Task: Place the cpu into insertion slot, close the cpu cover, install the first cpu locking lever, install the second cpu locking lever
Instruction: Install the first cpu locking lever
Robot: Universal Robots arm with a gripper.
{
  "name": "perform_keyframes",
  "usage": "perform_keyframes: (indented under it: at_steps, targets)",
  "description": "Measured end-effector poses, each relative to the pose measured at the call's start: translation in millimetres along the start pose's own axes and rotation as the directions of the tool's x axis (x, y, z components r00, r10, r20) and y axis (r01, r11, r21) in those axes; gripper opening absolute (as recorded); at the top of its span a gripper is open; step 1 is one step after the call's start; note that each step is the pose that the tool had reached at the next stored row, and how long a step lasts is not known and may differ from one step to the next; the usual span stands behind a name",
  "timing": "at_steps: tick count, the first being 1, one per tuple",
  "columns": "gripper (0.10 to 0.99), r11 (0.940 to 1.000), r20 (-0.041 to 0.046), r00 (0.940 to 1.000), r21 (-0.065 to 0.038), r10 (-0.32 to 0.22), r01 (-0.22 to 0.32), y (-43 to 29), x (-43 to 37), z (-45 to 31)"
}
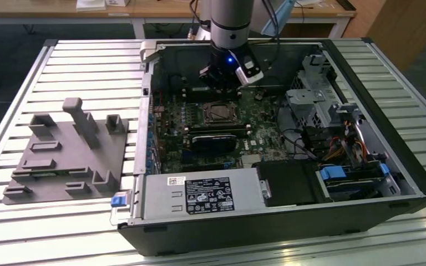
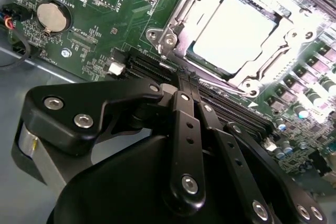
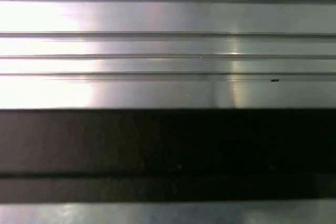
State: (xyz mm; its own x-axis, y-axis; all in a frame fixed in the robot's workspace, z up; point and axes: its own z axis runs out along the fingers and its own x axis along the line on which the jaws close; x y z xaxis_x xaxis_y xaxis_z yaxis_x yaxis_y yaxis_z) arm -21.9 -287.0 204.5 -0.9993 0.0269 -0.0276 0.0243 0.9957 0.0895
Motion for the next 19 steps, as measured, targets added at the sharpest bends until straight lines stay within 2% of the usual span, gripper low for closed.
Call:
perform_keyframes:
  at_steps: [6,14,19]
  targets:
    - [0.106,1.0000,0.0001,1.0000,0.003,0.000,0.000,0.0,-0.8,3.9]
    - [0.106,1.0000,0.0004,1.0000,0.006,0.000,0.000,0.2,-0.8,2.7]
    - [0.106,0.9997,0.0006,1.0000,0.026,-0.001,0.001,0.3,-0.9,4.0]
